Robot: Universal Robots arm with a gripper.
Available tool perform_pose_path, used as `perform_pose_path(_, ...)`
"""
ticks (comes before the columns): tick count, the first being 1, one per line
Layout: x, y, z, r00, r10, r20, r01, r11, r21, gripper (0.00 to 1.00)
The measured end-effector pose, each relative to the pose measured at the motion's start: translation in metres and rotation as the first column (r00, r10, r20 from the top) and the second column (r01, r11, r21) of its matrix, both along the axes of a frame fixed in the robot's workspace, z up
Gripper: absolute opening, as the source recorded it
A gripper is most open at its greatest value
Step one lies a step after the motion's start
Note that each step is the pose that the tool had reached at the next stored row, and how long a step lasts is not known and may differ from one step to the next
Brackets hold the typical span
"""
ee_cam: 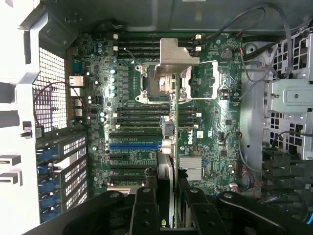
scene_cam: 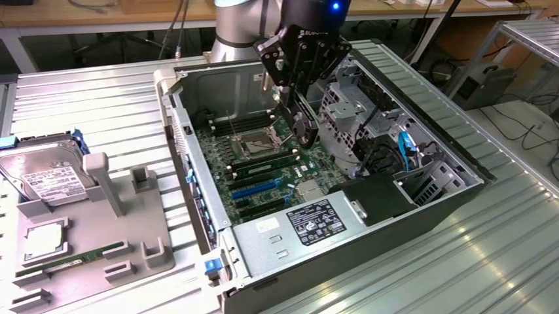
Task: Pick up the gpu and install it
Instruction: 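Insert the gpu into the slot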
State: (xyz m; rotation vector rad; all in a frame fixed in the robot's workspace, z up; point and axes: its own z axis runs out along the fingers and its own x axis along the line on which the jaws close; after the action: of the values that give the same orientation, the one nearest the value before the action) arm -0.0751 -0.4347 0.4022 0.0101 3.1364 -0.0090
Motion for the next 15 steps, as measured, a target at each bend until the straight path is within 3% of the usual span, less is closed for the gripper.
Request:
perform_pose_path(5,0.0002,0.0,-0.0004,1.0,0.005,0.0001,-0.005,1.0,0.0,0.26)
perform_pose_path(8,0.0003,0.0,-0.0014,0.9983,0.057,0.0,-0.057,0.9983,0.0,0.26)
perform_pose_path(11,0.0003,0.0,-0.0038,0.9923,0.124,0.0,-0.124,0.9923,-0.0001,0.26)
perform_pose_path(15,0.0003,0.0,-0.0067,0.9763,0.216,0.0,-0.216,0.9763,0.0,0.26)
